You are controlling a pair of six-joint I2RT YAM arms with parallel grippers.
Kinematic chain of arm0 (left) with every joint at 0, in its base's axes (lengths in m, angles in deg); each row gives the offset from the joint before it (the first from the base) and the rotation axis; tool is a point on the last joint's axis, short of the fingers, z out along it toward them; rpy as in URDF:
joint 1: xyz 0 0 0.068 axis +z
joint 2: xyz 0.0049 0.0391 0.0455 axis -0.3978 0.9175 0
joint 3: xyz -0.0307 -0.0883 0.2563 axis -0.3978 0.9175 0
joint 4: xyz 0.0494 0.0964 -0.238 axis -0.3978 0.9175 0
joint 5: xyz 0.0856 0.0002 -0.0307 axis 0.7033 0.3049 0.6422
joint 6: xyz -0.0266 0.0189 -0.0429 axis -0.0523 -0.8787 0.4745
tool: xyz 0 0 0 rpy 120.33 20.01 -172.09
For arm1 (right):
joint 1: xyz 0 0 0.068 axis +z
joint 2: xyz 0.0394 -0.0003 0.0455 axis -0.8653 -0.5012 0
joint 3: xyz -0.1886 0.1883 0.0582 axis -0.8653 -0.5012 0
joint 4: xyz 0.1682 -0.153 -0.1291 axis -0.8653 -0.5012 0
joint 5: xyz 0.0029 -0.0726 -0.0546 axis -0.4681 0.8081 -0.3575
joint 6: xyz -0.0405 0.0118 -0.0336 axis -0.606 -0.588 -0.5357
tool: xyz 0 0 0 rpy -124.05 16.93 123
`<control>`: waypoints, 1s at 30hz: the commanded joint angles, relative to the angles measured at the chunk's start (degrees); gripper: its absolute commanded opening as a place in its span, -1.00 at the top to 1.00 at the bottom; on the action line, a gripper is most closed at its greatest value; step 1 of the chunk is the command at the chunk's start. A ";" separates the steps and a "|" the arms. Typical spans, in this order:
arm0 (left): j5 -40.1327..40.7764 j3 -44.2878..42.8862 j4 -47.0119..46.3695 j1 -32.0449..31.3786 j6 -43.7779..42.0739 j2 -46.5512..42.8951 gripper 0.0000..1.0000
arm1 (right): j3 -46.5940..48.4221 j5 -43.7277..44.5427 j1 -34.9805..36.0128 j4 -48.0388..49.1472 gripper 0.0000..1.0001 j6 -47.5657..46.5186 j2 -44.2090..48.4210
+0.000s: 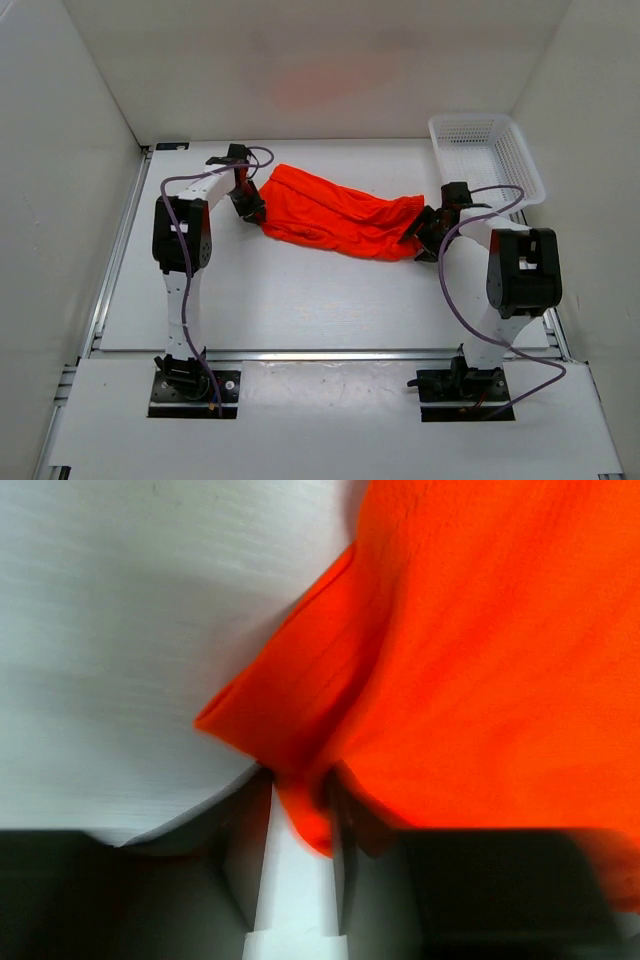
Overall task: Fold and stack the shorts
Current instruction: Fold the shorts
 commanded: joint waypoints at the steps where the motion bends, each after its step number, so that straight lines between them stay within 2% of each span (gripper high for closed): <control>1: 0.93 -0.64 -1.31 -0.85 0.45 3.13 0.78 | -0.88 1.74 -0.28 2.76 -0.38 0.48 -2.04; 5: 1.72 -1.78 -1.31 -0.25 0.45 3.13 0.79 | -0.88 2.27 -0.28 2.76 0.34 0.48 -2.57; 6: 1.73 -1.79 -1.31 -0.24 0.45 2.00 0.79 | -0.88 2.27 -0.28 2.76 0.70 0.48 -2.57; 8: 2.78 -2.31 -1.31 1.25 0.45 0.51 0.79 | -0.35 2.27 -0.28 2.15 0.95 0.48 -1.17; 13: 3.40 -4.94 -0.70 5.90 -0.07 -3.99 0.79 | 4.90 2.89 -0.28 -0.83 1.00 -1.45 1.64; 15: 2.71 -9.94 0.35 8.19 -0.60 -3.99 0.79 | 8.33 2.89 -0.28 -2.85 1.00 -2.16 1.65; 21: 0.68 -23.47 7.30 13.72 -1.13 -6.53 0.79 | 28.54 0.78 -0.28 -9.97 1.00 -5.15 -1.43; 23: 0.68 -23.49 7.92 14.96 -1.13 -9.86 0.79 | 32.85 0.16 -0.28 -10.85 1.00 -5.76 -1.43; 26: 1.21 -17.45 7.92 16.37 -1.75 -15.66 0.79 | 31.31 -0.37 0.34 -11.39 1.00 -6.90 1.38; 28: 3.04 -8.24 5.91 16.37 -2.27 -19.17 0.79 | 27.62 -0.37 1.56 -11.39 1.00 -7.43 4.19; 29: 3.57 -4.29 4.94 16.37 -2.28 -23.02 0.79 | 22.38 0.42 1.57 -11.39 1.00 -7.43 5.33; 30: 4.36 3.76 3.98 16.37 -2.28 -24.89 0.79 | 19.28 0.43 2.87 -9.56 1.00 -7.43 7.52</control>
